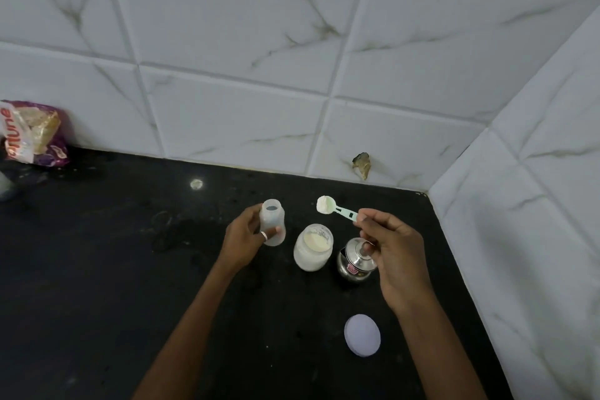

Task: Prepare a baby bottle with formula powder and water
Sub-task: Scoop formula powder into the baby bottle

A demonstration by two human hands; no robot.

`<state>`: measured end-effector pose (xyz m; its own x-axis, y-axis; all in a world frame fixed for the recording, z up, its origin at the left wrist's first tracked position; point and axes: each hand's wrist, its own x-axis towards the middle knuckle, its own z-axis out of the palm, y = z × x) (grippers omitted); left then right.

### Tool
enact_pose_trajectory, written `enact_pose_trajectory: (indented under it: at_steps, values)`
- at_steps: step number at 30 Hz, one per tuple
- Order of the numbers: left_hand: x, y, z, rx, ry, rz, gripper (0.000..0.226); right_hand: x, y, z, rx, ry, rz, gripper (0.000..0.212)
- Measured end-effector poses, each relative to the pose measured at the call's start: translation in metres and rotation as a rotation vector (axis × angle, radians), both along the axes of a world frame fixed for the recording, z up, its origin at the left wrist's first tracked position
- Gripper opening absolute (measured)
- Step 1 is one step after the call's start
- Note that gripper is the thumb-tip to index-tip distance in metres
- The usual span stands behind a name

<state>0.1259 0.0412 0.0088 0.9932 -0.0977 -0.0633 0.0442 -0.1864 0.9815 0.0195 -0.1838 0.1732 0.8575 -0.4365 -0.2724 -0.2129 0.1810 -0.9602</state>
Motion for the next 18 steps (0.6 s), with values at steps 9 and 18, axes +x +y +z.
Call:
enact_pose_trajectory:
  at_steps: [9,18]
  values:
    - [-0.01,0.017,0.147,-0.277,-0.105,-0.081,0.05,-0.001,-0.001,0.055,0.076,-0.136,0.022,0.011]
    - [-0.028,0.009,0.196,-0.02,-0.272,-0.173,0.053,0.009,-0.008,0.13,0.083,-0.199,0.104,0.007]
